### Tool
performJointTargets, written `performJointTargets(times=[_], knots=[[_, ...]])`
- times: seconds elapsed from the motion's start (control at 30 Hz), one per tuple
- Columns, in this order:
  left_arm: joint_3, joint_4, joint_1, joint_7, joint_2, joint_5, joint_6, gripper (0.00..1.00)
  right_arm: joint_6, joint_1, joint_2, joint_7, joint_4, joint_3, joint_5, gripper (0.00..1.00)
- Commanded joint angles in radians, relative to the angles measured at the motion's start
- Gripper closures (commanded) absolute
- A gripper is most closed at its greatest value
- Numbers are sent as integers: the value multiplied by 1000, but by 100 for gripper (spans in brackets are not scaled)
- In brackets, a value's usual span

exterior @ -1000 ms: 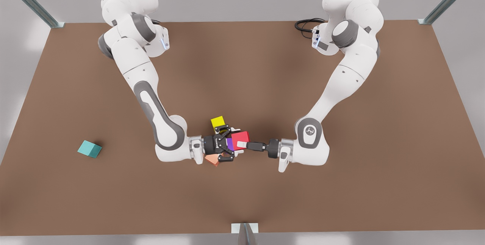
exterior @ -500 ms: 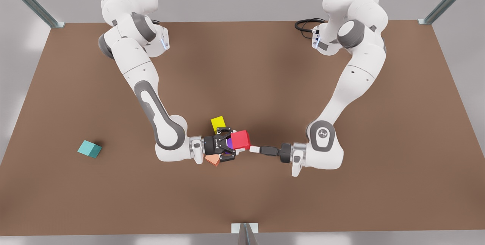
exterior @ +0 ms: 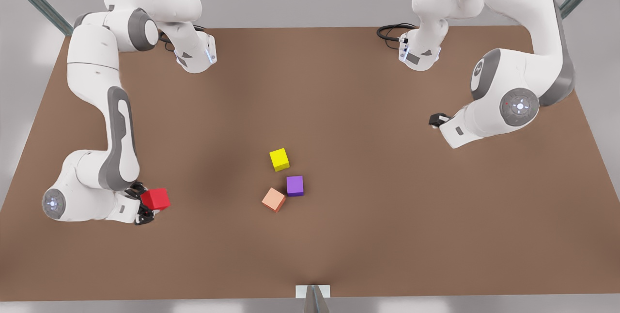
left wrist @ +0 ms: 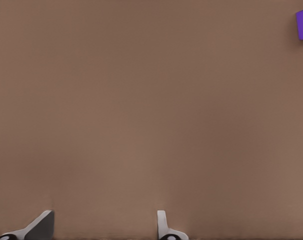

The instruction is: Pick up red wooden cube and pass to hand red wooden cube and place in blue wooden cube

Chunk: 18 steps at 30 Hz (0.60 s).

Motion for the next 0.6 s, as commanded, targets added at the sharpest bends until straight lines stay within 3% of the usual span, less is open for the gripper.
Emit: performJointTargets(times=[0.0, 0.1, 0.17, 0.57], knots=[[49, -22, -23, -139, -12, -62, -15, 0, 38, 0, -2, 286, 5, -19, -228, 57], [43, 182, -36, -139, 74, -40, 17, 0, 92, -5, -2, 286, 5, -72, -277, 57], [54, 232, 10, -131, 119, -117, 40, 0, 106, -22, -2, 275, -10, -111, -278, 58], [49, 228, 20, -131, 142, -43, 86, 0, 465, -104, -137, 247, -366, -117, -312, 58]])
